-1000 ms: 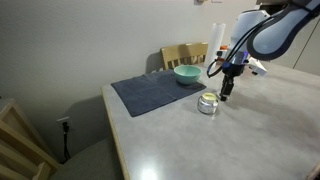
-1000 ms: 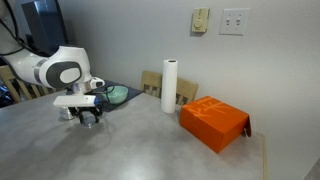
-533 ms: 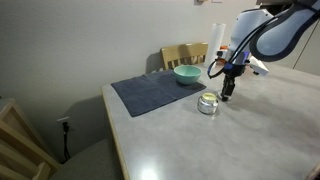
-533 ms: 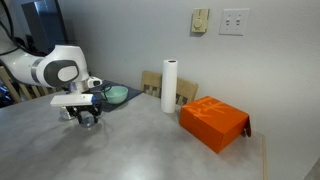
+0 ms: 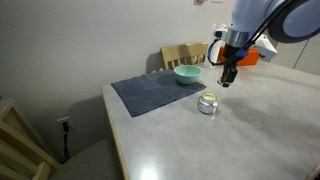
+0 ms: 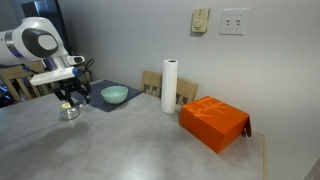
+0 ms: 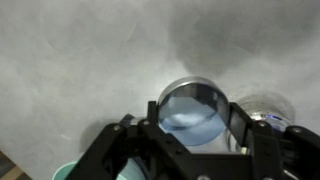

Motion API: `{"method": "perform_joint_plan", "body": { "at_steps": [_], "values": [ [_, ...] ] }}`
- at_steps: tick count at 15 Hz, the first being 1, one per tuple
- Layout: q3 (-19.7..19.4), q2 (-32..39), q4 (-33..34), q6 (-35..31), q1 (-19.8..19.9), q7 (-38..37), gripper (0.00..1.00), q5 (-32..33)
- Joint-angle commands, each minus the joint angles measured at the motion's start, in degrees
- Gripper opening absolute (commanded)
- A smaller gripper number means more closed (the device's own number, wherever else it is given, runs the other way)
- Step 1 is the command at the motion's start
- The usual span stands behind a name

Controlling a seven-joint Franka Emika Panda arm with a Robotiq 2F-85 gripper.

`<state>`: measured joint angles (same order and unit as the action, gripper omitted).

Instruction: Place the silver lid on top of the silver tin

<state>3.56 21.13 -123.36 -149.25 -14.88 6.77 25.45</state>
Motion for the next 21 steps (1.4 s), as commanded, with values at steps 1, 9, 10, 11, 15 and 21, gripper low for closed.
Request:
{"method": "perform_joint_plan", "body": {
  "at_steps": [1, 9, 10, 11, 15, 21],
  "values": [
    [1.9, -5.0, -2.1, 4.3, -0.8, 0.1, 0.44, 0.5],
    [9.4, -3.7, -0.7, 5.2, 1.8, 14.2, 0.44, -11.1],
    [9.4, -3.2, -0.7, 4.8, 1.6, 15.0, 0.44, -10.5],
    [9.1, -2.9, -1.0, 3.7, 1.3, 15.4, 0.44, -8.7],
    [8.5, 0.0, -0.9, 0.1, 0.9, 17.5, 0.44, -3.2],
    [9.6, 3.7, 0.3, -3.0, 1.0, 22.5, 0.44, -2.6]
  ]
}}
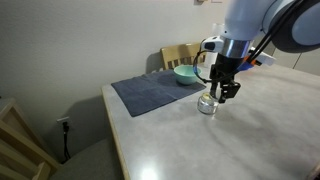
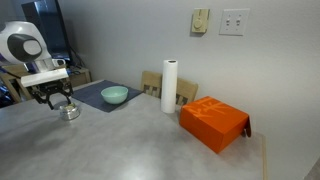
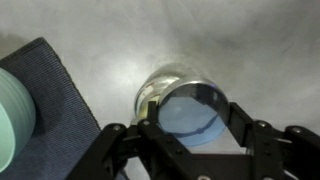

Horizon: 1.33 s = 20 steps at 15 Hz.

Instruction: Place the silver lid on top of the silver tin

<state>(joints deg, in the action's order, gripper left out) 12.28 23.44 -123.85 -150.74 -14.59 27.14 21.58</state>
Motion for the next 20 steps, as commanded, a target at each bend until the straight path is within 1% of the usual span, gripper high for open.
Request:
{"method": "perform_joint_plan", "body": {
  "at_steps": [1, 5, 8, 14, 15, 18, 20],
  "values": [
    [0.6, 1.3, 0.9, -1.6, 0.0, 1.6, 0.44, 2.3],
    [-0.2, 0.1, 1.5, -1.7, -1.8, -0.2, 0.44, 5.9],
    [-0.3, -0.4, 2.5, -1.2, -1.5, -0.7, 0.44, 6.2],
    [1.4, 0.8, 5.2, 0.5, 2.5, 2.4, 0.44, 0.2],
    [1.9, 1.1, 5.3, 0.4, 3.3, 3.6, 0.44, -1.1],
    [5.1, 2.5, 6.1, 1.5, 6.3, 9.8, 0.44, -7.0],
    [6.5, 3.2, 6.5, 3.0, 7.1, 12.7, 0.44, -10.4]
  ]
}}
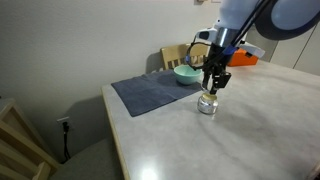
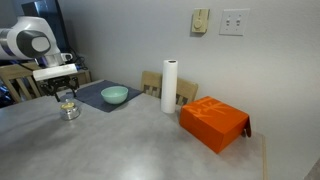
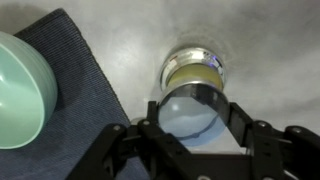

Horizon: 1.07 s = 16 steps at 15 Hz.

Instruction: Place the silver lid on top of the silver tin

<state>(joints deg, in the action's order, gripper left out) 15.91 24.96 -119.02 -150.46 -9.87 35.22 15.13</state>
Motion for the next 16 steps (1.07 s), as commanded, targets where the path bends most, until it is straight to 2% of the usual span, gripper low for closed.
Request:
{"method": "perform_joint_plan", "body": {
  "at_steps": [1, 7, 16],
  "values": [
    [3.0, 1.6, 1.7, 3.3, 2.4, 5.2, 0.44, -4.8],
    [0.2, 1.5, 0.2, 1.8, 0.2, 1.5, 0.44, -2.1],
    [0.5, 4.2, 1.3, 2.4, 1.3, 3.1, 0.44, -3.0]
  ]
}}
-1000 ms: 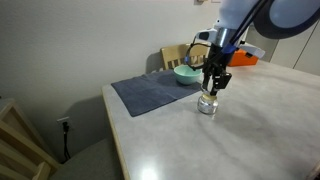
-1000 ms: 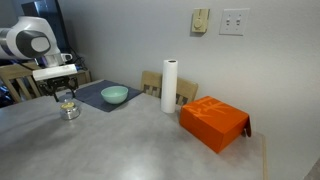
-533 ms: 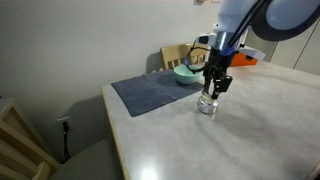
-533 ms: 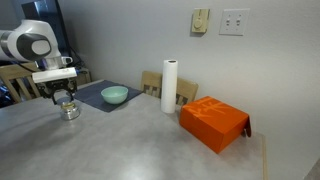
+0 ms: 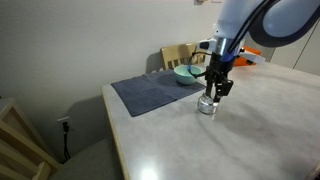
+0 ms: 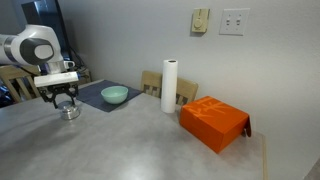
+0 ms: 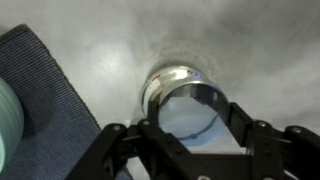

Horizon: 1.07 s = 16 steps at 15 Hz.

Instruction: Place the silver lid on top of the silver tin

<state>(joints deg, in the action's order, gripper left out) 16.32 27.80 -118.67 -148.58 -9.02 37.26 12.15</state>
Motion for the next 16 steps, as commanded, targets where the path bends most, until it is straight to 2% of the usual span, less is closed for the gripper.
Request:
{"method": "perform_joint_plan", "body": {
  "at_steps": [1, 12, 16],
  "values": [
    [0.0, 1.5, 1.1, 0.6, 0.3, 1.0, 0.44, 0.2],
    [-0.9, 0.9, 2.8, 1.4, -0.9, -0.6, 0.44, 1.9],
    [-0.7, 1.3, 4.1, 1.9, -0.2, 0.3, 0.44, 1.2]
  ]
}}
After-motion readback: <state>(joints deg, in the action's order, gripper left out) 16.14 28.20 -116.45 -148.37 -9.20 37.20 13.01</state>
